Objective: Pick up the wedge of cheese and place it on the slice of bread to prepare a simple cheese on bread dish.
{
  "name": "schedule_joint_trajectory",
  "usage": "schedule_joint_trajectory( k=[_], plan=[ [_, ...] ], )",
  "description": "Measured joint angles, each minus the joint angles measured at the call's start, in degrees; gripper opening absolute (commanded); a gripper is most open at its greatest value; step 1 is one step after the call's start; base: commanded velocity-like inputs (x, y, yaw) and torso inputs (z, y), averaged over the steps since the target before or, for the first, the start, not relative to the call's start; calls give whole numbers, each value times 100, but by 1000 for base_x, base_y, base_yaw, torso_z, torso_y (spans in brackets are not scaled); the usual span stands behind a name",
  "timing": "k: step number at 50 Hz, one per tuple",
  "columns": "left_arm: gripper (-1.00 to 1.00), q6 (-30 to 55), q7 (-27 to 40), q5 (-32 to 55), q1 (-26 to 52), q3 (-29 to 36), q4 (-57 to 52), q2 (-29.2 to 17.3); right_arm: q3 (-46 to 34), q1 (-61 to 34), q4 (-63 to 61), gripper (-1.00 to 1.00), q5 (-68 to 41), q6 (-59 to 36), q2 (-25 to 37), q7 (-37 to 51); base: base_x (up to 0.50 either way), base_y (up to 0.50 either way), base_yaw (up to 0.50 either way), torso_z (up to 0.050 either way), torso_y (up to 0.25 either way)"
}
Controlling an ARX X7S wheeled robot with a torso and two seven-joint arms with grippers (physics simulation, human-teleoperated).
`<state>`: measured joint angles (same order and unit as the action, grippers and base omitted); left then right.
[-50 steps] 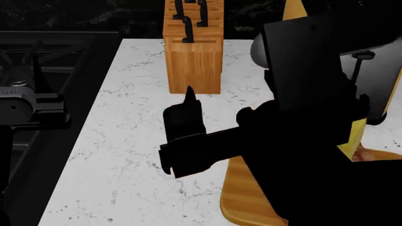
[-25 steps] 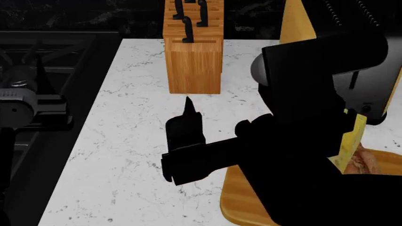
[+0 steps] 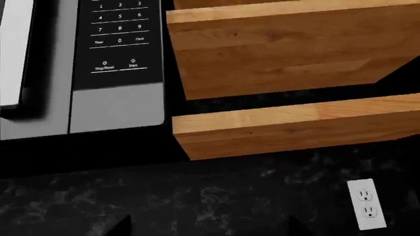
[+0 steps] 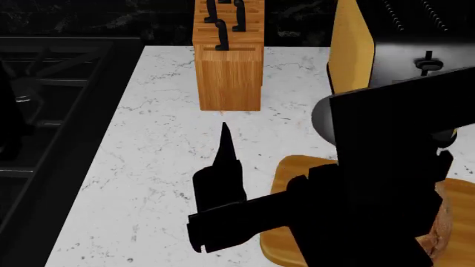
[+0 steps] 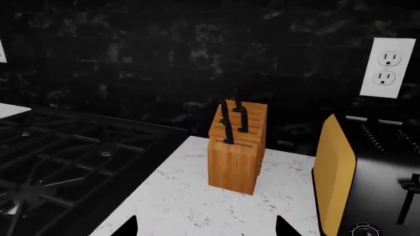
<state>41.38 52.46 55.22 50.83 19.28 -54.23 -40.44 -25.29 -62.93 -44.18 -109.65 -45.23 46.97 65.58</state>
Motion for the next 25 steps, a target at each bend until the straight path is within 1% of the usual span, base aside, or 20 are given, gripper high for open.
schedule_joint_trajectory(
  k=[3,6,8,10,12,14,16,19,22,25],
  plan=[
    [100,-811,573,487,1103,1266,-150,-708,83,56,-238,100,-36,77,85,111,0,0,0,0,0],
    [100,-1741,1064,739,2555,2874,-261,-1285,237,116,-501,100,-52,175,209,174,0,0,0,0,0],
    [100,-2382,1382,786,3620,4080,-321,-1550,375,183,-684,100,-50,247,305,195,0,0,0,0,0],
    [100,-2912,1642,814,4496,5276,-370,-1768,586,250,-846,100,-95,243,352,236,0,0,0,0,0],
    [100,-3340,1847,843,5206,6246,-408,-1954,890,298,-979,100,-244,142,323,334,0,0,0,0,0],
    [100,-3680,2003,878,5787,7014,-439,-2120,1191,293,-1087,100,-456,10,273,482,0,0,0,0,0],
    [100,-3951,2119,922,6263,7614,-464,-2270,1459,243,-1175,100,-690,-111,219,648,0,0,0,0,0],
    [100,-4248,2235,1003,6820,8262,-493,-2463,1791,84,-1278,100,-1101,-278,111,956,0,0,0,0,0],
    [100,-4453,2300,1084,7232,8702,-515,-2621,2046,-111,-1351,100,-1497,-410,-6,1270,0,0,0,0,0],
    [100,-4579,2313,1186,7538,8951,-531,-2773,2214,-294,-1396,100,-1805,-498,-99,1526,0,0,0,0,0]
  ],
)
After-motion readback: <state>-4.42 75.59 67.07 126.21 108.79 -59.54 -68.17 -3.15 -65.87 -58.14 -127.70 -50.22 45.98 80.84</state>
